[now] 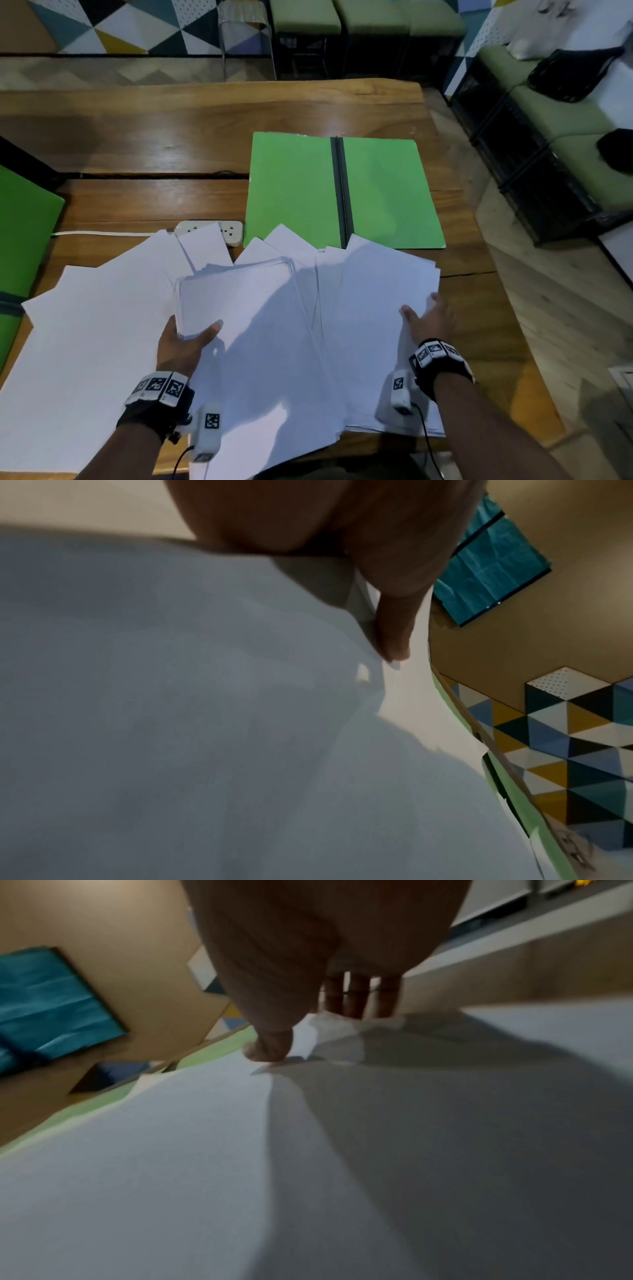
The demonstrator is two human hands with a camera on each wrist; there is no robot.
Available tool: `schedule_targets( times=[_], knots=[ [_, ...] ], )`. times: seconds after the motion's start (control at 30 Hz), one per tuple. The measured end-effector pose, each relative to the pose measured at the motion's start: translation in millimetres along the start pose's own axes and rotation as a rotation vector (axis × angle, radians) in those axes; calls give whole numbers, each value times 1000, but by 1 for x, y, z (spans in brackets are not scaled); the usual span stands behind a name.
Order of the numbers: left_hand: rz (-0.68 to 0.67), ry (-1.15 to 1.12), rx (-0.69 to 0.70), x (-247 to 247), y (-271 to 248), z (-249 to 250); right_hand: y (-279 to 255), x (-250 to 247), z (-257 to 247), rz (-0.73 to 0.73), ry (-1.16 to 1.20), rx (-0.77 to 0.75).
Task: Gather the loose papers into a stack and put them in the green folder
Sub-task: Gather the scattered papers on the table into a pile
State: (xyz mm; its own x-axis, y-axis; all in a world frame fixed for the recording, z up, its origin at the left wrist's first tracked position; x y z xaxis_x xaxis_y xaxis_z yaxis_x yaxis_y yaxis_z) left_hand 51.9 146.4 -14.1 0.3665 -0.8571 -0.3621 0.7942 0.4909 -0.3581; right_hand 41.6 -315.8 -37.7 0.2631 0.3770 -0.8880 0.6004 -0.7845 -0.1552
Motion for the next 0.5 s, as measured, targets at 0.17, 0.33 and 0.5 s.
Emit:
schedule_targets(
  times=[0.17, 0.33, 0.5],
  knots=[
    [-34, 34, -75, -2, 6, -24, -5, 3, -1, -50, -127, 213],
    [-6, 128, -77, 0, 10, -30, -2, 7, -6, -127, -95, 175],
    [48, 198, -97, 0, 7, -37, -8, -1, -18, -134, 104, 5]
  ],
)
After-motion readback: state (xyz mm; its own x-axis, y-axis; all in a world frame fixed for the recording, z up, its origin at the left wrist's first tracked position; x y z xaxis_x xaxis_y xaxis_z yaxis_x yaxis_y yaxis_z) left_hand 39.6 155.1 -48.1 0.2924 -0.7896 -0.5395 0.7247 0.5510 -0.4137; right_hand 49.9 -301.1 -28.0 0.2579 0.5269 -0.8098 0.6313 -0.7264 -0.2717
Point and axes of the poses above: each hand's wrist, its own y-axis towards the middle knuckle, its own x-axis out of the palm, z = x × y, the point moved 3 cm from there along y, towards the middle knuckle, and after that the axes turned 10 degrees about z, right-handed, at the moved point
